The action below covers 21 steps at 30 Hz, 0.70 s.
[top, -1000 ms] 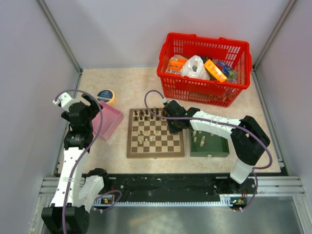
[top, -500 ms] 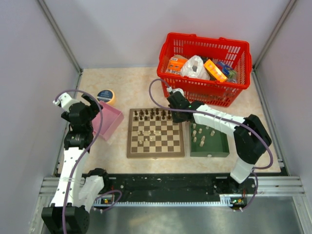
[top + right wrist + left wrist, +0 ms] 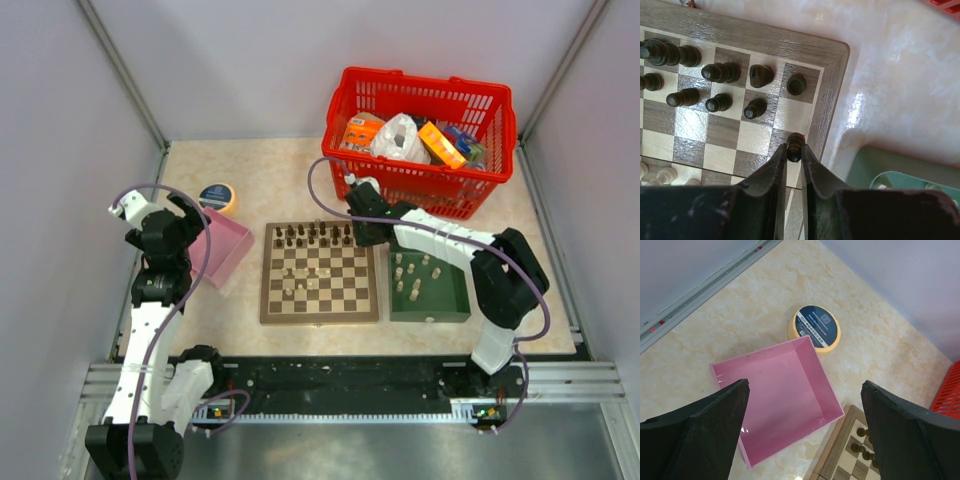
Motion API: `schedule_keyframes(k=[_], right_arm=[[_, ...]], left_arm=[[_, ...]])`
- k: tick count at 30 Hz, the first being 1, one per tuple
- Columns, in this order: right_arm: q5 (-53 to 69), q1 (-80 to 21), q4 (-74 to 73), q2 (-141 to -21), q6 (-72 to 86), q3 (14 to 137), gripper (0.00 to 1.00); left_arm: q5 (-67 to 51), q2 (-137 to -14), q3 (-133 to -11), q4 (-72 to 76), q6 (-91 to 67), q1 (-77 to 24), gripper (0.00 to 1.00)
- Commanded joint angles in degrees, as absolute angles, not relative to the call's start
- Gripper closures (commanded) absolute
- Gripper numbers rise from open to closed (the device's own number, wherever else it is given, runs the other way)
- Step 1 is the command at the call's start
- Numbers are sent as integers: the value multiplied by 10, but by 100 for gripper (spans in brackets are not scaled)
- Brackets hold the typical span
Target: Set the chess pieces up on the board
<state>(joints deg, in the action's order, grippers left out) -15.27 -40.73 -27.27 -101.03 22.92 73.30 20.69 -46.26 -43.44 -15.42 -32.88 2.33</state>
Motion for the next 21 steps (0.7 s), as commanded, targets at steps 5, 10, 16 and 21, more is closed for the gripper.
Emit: schedule_keyframes(k=[5, 10, 16, 21], right_arm=[[-139, -401, -250, -1037, 223, 766, 86], [-134, -396, -243, -1048, 221, 773, 86], [-140, -396, -241, -1057, 220, 778, 86], [-137, -395, -239, -1063, 220, 778, 85]], left_arm=[[218, -458, -433, -131, -323, 26, 1], [219, -457, -433, -131, -322, 26, 1], [221, -457, -432, -132, -321, 25, 1], [220, -458, -434, -131, -321, 26, 1]])
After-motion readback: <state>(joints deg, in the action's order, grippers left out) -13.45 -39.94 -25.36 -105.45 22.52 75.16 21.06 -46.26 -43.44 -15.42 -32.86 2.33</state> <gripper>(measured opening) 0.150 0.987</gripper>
